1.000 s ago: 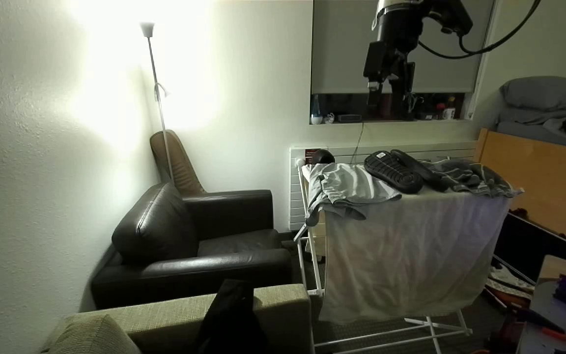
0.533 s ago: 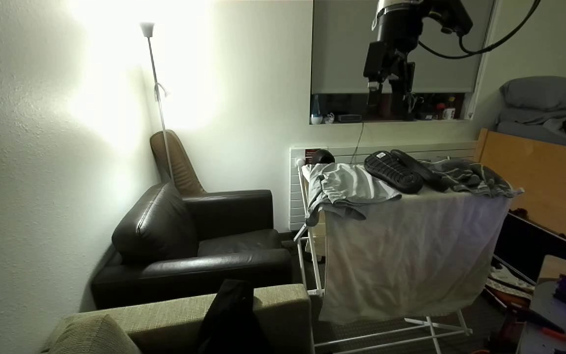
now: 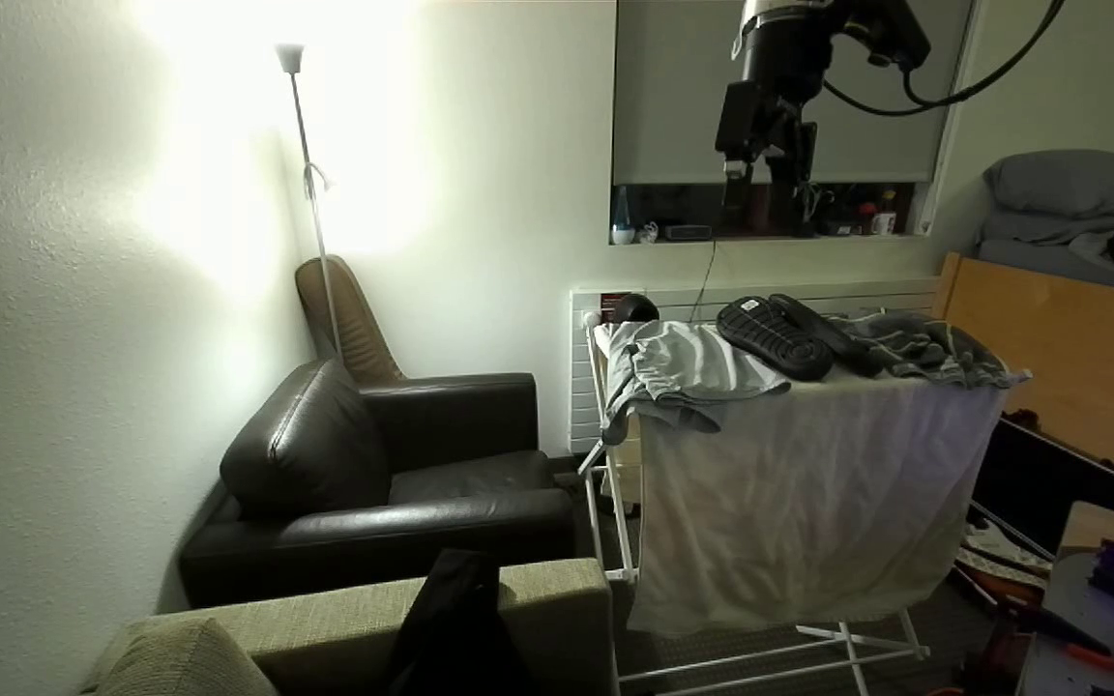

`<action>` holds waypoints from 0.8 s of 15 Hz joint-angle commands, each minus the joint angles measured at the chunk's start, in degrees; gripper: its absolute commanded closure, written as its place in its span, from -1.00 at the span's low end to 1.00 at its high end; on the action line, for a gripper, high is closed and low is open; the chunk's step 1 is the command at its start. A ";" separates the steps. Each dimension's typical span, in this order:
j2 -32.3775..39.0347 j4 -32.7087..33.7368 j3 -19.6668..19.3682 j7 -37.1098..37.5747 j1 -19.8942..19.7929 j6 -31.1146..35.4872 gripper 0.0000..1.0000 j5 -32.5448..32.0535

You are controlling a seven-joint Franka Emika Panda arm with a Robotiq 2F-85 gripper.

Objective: Pick up the grey cloth and put it on the sofa

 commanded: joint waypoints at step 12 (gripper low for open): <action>0.16 -0.72 -0.51 -1.05 -1.04 -0.24 -1.00 -1.05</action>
